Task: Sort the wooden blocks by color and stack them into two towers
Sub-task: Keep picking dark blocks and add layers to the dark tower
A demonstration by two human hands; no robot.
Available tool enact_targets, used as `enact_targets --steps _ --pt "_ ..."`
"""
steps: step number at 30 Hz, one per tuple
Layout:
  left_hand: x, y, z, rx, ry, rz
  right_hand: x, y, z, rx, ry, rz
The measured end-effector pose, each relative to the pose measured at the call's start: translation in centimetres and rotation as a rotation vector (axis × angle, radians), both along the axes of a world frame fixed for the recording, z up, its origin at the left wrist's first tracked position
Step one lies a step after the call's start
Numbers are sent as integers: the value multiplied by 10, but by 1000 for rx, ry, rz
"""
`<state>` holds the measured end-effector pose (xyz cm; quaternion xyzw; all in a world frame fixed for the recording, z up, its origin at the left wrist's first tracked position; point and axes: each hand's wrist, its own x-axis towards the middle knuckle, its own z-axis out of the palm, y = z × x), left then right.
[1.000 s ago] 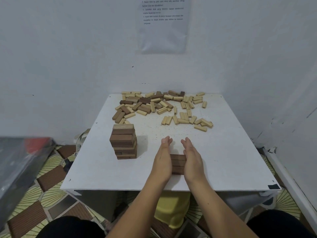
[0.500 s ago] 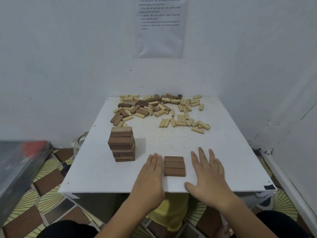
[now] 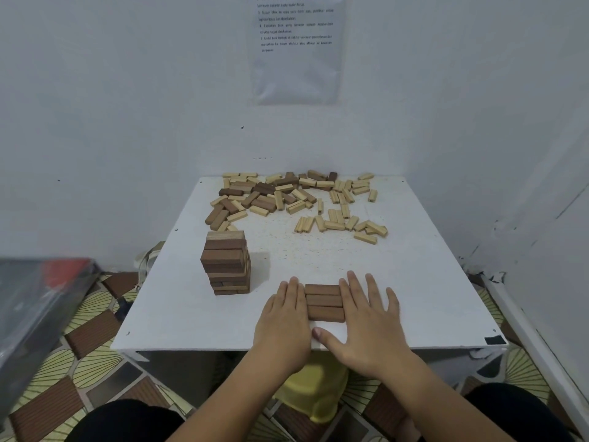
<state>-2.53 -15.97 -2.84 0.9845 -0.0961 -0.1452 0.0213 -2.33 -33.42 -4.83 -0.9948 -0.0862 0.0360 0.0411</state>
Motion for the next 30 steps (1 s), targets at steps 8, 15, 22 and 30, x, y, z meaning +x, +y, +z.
enact_targets --steps 8,15,22,30 --pt "1 6 -3 -7 -19 -38 0 1 1 13 10 -7" --pt "0 5 -4 -12 -32 -48 -1 2 0 6 19 -14" --pt "-2 9 -1 -130 -48 -15 4 -9 8 96 114 -5" --pt "10 22 35 -343 -93 -122 24 -28 41 333 218 93"
